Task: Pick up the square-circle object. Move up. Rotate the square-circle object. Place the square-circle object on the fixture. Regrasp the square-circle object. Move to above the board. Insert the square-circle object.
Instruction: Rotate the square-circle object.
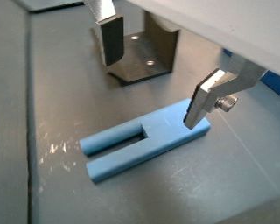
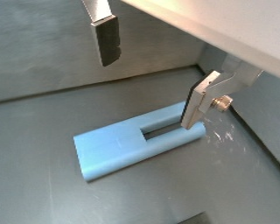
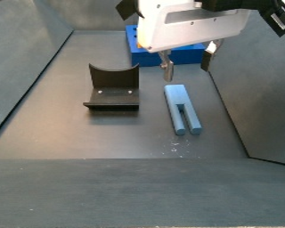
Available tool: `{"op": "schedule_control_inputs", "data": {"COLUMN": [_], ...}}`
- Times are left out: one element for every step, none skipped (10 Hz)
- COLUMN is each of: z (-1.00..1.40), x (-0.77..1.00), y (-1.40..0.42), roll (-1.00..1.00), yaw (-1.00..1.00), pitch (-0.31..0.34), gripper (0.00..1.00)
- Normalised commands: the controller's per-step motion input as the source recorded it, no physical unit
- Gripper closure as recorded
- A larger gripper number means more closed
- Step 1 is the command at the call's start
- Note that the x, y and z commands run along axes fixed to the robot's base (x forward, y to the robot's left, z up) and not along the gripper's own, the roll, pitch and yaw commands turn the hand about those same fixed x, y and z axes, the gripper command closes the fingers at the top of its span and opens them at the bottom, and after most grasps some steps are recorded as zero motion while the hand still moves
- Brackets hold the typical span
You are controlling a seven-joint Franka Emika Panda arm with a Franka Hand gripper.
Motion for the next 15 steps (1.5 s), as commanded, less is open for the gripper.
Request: {"op": "schedule_control_inputs", "data": {"z": [-0.05,-0.04,-0.03,-0.03,-0.03,-0.03,-0.03,-0.03,-0.03,-0.03,-0.03,-0.03,-0.03,-0.03,-0.03], "x": [0.04,0.04,0.04,0.04,0.03,0.03,0.03,0.03,0.03,0.04,0.04,0.04,0.04,0.04,0.04], "y": [0.00,0.00,0.00,0.00,0.00,0.00,0.00,0.00,0.00,0.00,0.00,0.00,0.00,0.00,0.00], "roll": [0.00,0.00,0.00,0.00,0.00,0.00,0.00,0.00,0.00,0.00,0.00,0.00,0.00,0.00,0.00], "yaw": [1.00,1.00,1.00,1.00,1.00,1.00,1.00,1.00,1.00,1.00,1.00,1.00,1.00,1.00,1.00], "pitch": [-0.005,-0.006,-0.006,-0.006,-0.007,-0.007,-0.007,-0.007,-0.008,-0.008,-0.008,-0.009,-0.009,-0.009,-0.010], "gripper": [0.00,0.00,0.00,0.00,0.00,0.00,0.00,0.00,0.00,0.00,0.00,0.00,0.00,0.00,0.00]}}
